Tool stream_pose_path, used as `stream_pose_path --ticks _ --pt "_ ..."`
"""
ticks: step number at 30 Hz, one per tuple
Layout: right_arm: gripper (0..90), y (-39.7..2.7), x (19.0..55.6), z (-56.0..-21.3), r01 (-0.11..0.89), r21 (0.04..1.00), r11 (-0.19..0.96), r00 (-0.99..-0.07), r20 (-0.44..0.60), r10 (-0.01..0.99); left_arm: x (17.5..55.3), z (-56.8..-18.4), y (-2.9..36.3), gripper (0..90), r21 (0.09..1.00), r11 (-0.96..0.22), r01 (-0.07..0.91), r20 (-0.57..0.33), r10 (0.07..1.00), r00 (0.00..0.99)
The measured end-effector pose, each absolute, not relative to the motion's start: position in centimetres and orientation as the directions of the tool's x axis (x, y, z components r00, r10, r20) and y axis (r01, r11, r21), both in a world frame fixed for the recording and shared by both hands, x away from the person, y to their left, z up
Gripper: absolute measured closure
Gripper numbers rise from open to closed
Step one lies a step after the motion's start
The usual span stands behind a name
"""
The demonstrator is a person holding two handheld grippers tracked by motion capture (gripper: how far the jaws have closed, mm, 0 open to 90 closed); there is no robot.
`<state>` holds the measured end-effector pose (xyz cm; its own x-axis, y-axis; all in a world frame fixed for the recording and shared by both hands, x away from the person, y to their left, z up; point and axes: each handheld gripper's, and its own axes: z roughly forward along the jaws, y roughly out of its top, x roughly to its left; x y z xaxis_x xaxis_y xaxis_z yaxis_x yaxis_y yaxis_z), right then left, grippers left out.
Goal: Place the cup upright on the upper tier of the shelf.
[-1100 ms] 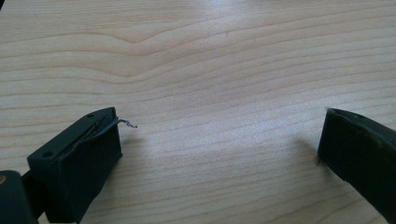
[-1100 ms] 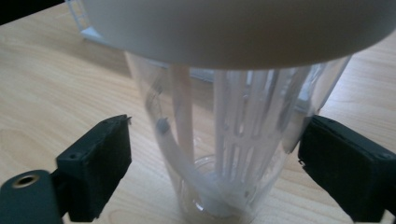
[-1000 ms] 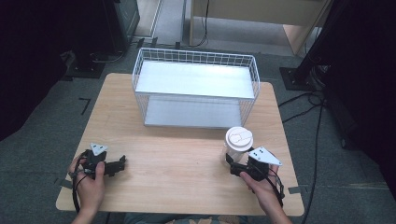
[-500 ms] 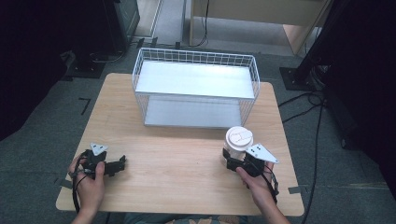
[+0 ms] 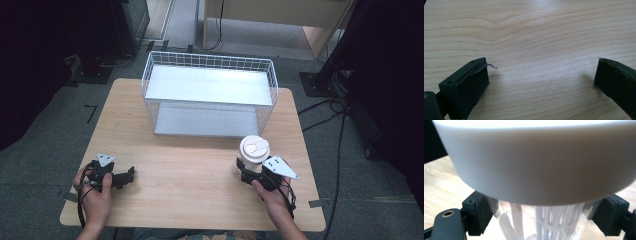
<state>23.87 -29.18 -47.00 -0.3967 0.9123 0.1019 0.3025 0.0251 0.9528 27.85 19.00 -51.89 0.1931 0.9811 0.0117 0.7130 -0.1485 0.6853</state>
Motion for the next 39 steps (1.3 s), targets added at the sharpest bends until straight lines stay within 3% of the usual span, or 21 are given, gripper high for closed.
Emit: stream_pose_path --ticks 24,39 --pt "16.1 -29.2 25.5 -39.4 0.204 0.979 -0.015 -0.359 0.089 0.929 27.9 -51.9 19.0 0.0 0.686 -0.150 0.712 0.014 0.981 0.194" --pt "16.2 -27.9 27.5 -35.4 0.221 0.975 0.010 -0.326 0.064 0.943 27.9 -51.9 19.0 0.0 0.685 -0.150 0.713 0.013 0.981 0.194"
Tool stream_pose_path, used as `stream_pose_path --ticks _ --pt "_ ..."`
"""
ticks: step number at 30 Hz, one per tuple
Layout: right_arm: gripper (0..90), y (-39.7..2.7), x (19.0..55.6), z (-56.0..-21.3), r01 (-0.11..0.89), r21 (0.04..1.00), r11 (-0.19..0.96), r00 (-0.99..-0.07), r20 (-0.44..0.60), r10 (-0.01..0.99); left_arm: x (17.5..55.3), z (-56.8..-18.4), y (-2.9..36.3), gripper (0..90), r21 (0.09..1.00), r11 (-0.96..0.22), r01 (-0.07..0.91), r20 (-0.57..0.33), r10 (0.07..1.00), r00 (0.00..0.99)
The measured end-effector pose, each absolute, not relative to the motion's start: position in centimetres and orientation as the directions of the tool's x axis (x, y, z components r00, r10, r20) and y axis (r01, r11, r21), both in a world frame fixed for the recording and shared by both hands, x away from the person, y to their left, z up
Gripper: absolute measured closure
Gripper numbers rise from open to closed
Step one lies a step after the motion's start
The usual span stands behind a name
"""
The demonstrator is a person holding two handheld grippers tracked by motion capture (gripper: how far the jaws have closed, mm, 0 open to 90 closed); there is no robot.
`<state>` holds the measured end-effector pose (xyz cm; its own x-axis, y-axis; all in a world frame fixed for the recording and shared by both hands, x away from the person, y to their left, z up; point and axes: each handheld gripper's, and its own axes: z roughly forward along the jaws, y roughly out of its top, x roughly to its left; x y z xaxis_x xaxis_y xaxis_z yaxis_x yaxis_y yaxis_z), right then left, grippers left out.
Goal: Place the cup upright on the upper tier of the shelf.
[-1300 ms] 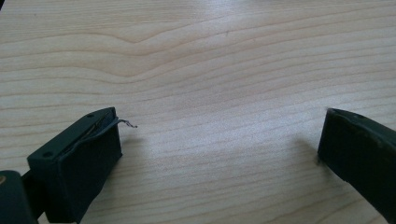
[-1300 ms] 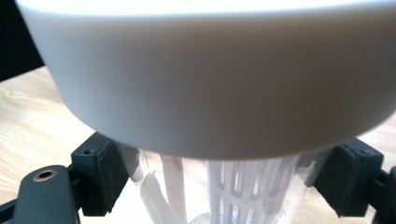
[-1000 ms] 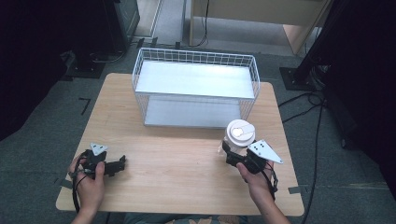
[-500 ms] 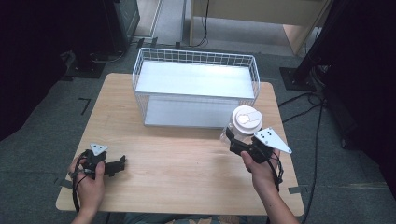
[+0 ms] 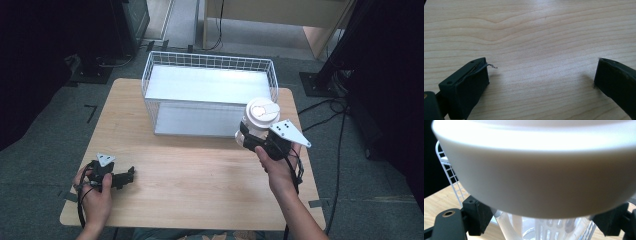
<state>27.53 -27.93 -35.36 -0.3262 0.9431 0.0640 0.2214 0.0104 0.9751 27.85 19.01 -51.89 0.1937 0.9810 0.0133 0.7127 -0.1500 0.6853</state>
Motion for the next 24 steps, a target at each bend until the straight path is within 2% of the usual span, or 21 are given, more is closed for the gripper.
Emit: stream_pose_path --ticks 14,24 --pt "16.2 -27.0 29.7 -30.9 0.208 0.978 0.010 -0.316 0.058 0.947 27.9 -51.9 19.0 0.0 0.685 -0.150 0.713 0.013 0.981 0.194" --pt "16.2 -26.6 30.9 -29.0 0.191 0.982 0.002 -0.302 0.057 0.952 27.9 -51.9 19.0 0.0 0.685 -0.150 0.713 0.014 0.981 0.194"
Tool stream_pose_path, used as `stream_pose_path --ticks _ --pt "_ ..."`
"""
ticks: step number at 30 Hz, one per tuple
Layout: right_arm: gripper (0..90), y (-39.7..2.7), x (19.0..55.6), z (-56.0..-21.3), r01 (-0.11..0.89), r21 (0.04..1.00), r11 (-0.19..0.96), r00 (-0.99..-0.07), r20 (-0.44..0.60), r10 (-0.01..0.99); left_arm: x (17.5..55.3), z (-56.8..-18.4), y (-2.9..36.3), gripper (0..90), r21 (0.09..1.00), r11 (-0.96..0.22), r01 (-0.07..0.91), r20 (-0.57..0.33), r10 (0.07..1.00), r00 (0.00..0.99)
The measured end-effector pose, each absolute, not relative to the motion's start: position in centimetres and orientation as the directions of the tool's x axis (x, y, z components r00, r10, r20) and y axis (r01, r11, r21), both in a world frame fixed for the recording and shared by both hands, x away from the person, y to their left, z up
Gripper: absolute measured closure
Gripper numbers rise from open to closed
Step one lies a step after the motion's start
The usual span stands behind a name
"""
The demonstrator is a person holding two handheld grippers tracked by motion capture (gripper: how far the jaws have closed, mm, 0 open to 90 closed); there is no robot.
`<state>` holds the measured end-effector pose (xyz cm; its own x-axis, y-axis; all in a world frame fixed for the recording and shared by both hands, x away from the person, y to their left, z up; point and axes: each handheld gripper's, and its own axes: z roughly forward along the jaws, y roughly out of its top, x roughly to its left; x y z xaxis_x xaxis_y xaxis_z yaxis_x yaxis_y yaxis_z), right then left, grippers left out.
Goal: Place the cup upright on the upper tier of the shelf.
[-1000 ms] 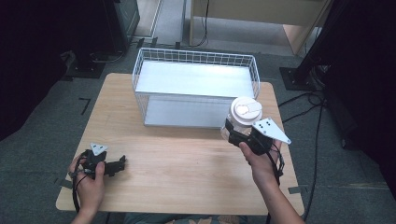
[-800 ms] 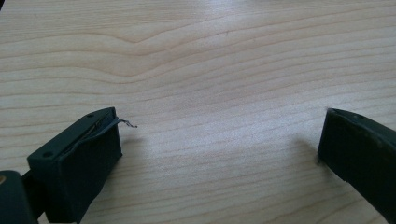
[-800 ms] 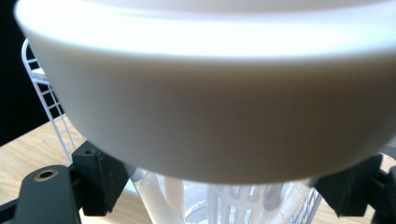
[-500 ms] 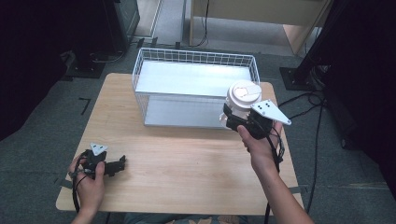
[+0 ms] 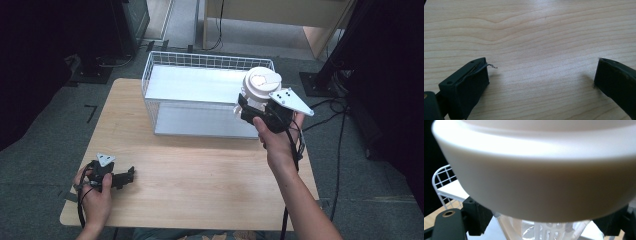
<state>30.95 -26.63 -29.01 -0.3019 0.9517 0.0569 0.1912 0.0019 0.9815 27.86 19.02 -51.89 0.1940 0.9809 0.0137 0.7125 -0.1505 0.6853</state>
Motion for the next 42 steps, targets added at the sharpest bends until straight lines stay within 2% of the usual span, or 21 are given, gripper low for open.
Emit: stream_pose_path --ticks 21,42 --pt "16.2 -26.0 37.5 -28.3 0.201 0.980 0.002 -0.221 0.044 0.974 27.9 -51.9 19.0 0.0 0.686 -0.150 0.712 0.013 0.981 0.193" --pt "16.4 -26.2 40.7 -29.2 0.188 0.982 -0.013 -0.201 0.052 0.978 27.9 -51.9 19.0 0.0 0.686 -0.150 0.712 0.013 0.981 0.193"
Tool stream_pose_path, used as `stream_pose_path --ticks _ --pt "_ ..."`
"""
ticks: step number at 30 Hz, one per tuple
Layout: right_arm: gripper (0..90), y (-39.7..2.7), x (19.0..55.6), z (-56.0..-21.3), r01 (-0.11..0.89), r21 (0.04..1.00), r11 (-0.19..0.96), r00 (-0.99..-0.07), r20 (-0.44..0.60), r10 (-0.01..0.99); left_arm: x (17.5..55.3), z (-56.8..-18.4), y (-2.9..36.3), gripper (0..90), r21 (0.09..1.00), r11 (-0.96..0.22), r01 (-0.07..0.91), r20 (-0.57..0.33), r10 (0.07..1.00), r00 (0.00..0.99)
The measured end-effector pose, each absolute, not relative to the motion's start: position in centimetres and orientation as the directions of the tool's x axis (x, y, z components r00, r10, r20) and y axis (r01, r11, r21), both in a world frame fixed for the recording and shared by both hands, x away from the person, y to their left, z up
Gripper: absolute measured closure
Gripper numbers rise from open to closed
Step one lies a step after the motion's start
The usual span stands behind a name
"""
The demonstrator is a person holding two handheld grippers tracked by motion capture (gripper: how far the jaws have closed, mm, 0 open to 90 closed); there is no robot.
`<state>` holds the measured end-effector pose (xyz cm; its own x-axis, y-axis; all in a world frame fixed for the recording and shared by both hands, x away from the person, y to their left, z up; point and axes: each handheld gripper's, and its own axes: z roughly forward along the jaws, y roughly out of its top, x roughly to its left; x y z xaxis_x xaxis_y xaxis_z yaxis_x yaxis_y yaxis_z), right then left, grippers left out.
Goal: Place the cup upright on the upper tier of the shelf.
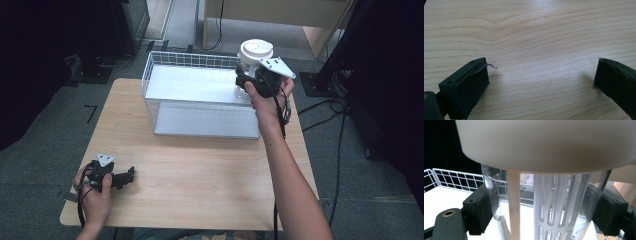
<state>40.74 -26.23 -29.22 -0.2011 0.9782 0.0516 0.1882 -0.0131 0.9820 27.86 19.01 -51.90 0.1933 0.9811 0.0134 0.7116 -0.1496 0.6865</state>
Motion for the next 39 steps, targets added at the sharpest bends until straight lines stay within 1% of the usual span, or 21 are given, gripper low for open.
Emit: stream_pose_path --ticks 3,4,5,6,8,10,14,26,33,39 --pt "14.9 -26.4 40.6 -29.3 0.182 0.983 -0.011 -0.216 0.051 0.975 27.9 -51.9 19.0 0.0 0.687 -0.150 0.712 0.014 0.981 0.193" --pt "11.0 -26.4 40.5 -29.2 0.193 0.981 -0.023 -0.213 0.065 0.975 27.9 -51.9 19.0 0.0 0.686 -0.150 0.712 0.014 0.981 0.193" --pt "3.2 -26.5 40.5 -29.2 0.201 0.979 -0.028 -0.219 0.072 0.973 27.9 -51.9 19.0 0.0 0.686 -0.150 0.712 0.014 0.981 0.193" --pt "0.0 -26.7 40.4 -29.1 0.207 0.978 -0.029 -0.240 0.080 0.967 27.9 -51.9 19.0 0.0 0.686 -0.150 0.712 0.014 0.981 0.193" --pt "0.0 -26.9 40.0 -28.9 0.199 0.980 -0.026 -0.242 0.075 0.967 27.9 -51.9 19.0 0.0 0.686 -0.150 0.712 0.013 0.981 0.193" --pt "0.0 -27.3 39.8 -28.9 0.204 0.979 -0.021 -0.270 0.077 0.960 27.9 -51.9 19.0 0.0 0.686 -0.150 0.712 0.014 0.981 0.193" --pt "0.0 -28.0 38.9 -29.3 0.203 0.979 -0.010 -0.267 0.066 0.961 27.9 -51.9 19.0 0.0 0.686 -0.150 0.712 0.014 0.981 0.193" --pt "0.0 -29.8 34.9 -31.6 0.193 0.981 0.017 -0.308 0.045 0.950 27.9 -51.9 19.0 0.0 0.685 -0.150 0.713 0.014 0.981 0.194" --pt "0.0 -30.6 32.7 -32.9 0.187 0.981 0.049 -0.327 0.016 0.945 27.9 -51.9 19.0 0.0 0.686 -0.150 0.712 0.014 0.981 0.193" --pt "0.0 -31.4 31.0 -34.0 0.190 0.981 0.048 -0.333 0.019 0.943 27.9 -51.9 19.0 0.0 0.685 -0.150 0.713 0.013 0.981 0.194"
